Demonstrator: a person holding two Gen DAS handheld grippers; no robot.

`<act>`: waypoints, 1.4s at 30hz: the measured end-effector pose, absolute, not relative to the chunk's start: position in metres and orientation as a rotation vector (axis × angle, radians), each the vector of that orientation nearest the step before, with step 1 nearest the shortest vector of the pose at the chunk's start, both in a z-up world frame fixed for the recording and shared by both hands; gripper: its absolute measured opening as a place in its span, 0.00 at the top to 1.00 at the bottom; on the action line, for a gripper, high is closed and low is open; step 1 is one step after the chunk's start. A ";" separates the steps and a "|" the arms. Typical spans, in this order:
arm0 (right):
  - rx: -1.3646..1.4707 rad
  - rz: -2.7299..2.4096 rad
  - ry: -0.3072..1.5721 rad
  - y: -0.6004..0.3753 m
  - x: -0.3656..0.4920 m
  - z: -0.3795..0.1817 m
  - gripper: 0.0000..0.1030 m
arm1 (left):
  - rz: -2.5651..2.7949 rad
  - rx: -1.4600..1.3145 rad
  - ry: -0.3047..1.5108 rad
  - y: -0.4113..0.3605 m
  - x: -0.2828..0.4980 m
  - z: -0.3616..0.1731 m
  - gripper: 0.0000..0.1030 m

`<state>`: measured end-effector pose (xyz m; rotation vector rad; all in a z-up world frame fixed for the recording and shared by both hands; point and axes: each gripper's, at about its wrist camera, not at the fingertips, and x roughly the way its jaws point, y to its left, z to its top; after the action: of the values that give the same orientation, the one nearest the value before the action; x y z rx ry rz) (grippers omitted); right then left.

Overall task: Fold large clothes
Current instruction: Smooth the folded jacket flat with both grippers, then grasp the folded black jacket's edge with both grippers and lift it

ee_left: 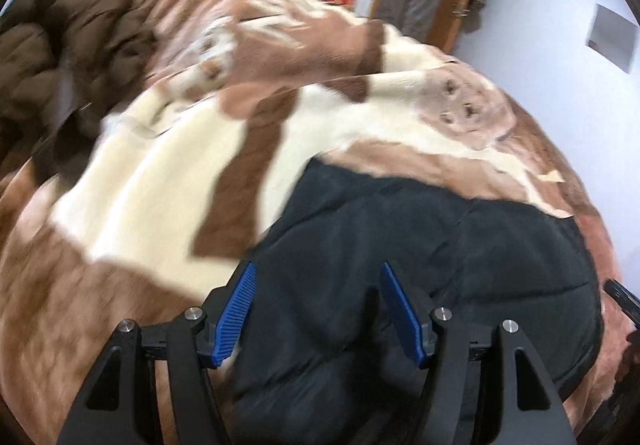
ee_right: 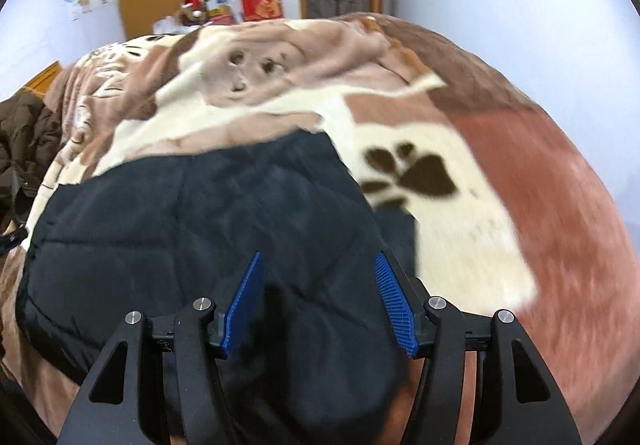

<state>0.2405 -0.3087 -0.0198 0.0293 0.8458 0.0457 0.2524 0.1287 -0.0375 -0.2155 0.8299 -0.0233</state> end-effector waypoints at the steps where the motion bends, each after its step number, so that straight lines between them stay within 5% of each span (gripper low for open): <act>1: 0.027 0.046 0.855 -0.307 0.248 -0.023 0.43 | -0.038 -0.201 0.832 0.124 0.263 -0.039 0.35; 16: 0.004 0.014 0.941 -0.315 0.282 -0.088 0.45 | -0.020 -0.175 0.910 0.106 0.323 -0.104 0.34; 31: 0.011 -0.001 0.862 -0.323 0.233 -0.028 0.44 | 0.060 -0.060 0.812 0.104 0.265 -0.046 0.35; 42: 0.025 -0.046 0.949 -0.343 0.226 -0.058 0.41 | 0.099 -0.103 0.879 0.126 0.244 -0.078 0.35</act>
<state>0.2258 -0.3428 -0.0578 0.0251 0.9493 -0.0464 0.2445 0.1256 -0.0776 -0.1029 0.8787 0.0990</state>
